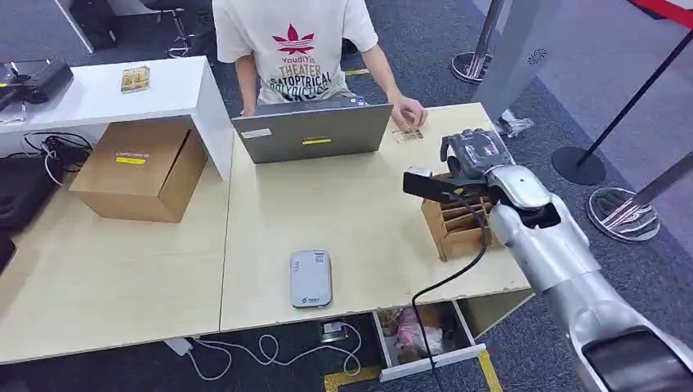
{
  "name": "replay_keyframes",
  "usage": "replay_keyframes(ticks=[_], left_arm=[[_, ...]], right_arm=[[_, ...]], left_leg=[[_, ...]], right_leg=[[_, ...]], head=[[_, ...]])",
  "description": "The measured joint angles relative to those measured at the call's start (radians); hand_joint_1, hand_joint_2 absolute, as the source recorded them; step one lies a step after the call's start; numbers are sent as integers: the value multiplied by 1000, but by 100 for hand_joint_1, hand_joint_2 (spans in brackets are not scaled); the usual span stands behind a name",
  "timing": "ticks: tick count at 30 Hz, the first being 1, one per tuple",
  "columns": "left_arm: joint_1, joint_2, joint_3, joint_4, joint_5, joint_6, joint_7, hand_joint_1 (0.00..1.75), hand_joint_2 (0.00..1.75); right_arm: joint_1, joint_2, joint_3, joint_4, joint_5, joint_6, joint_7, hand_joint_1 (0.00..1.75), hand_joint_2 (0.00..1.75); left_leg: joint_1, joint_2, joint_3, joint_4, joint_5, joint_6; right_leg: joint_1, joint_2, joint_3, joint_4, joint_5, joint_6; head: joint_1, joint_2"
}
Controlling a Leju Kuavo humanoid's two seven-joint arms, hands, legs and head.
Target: Pass the card to the sensor for recognition and then transmit it.
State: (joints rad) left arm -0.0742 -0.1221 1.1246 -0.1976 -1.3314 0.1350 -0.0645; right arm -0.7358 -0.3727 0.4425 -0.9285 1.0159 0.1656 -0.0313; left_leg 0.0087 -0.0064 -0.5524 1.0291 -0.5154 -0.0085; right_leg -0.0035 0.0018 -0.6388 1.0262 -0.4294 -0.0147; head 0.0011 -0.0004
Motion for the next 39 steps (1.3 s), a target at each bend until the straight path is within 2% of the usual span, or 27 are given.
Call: replay_keyframes(ticks=[6,9,14,24,31,39], left_arm=[[0,0,0,0,-11,-8,0,0,0],[0,0,0,0,-15,-11,-3,0,0],[-1,0,-1,0,-21,-13,-6,0,0],[-2,-1,-1,0,-11,-6,0,0,0],[-2,-1,-1,0,-10,-6,8,0,0],[-2,0,-1,0,-17,-5,13,0,0]], right_arm=[[-37,9,2,2,-15,25,6,175,175],[-92,23,16,37,-32,31,-4,175,175],[-208,70,48,147,-55,22,-24,175,175],[-377,174,76,320,-60,27,-1,175,175],[-424,225,80,402,-60,19,19,175,175],[-439,245,80,446,-63,14,20,175,175]], left_leg=[[0,0,0,0,0,0],[0,1,0,0,0,0],[0,1,0,0,1,0],[0,0,1,0,1,-1],[0,0,1,0,1,-1],[0,0,1,0,1,-1]], right_leg=[[0,0,0,0,0,0],[0,1,0,0,0,0],[0,1,0,0,0,0],[0,1,0,1,0,0],[0,1,0,1,0,0],[0,1,0,1,0,0]], head=[[0,0],[0,0],[0,0],[0,0],[0,0],[0,0]])
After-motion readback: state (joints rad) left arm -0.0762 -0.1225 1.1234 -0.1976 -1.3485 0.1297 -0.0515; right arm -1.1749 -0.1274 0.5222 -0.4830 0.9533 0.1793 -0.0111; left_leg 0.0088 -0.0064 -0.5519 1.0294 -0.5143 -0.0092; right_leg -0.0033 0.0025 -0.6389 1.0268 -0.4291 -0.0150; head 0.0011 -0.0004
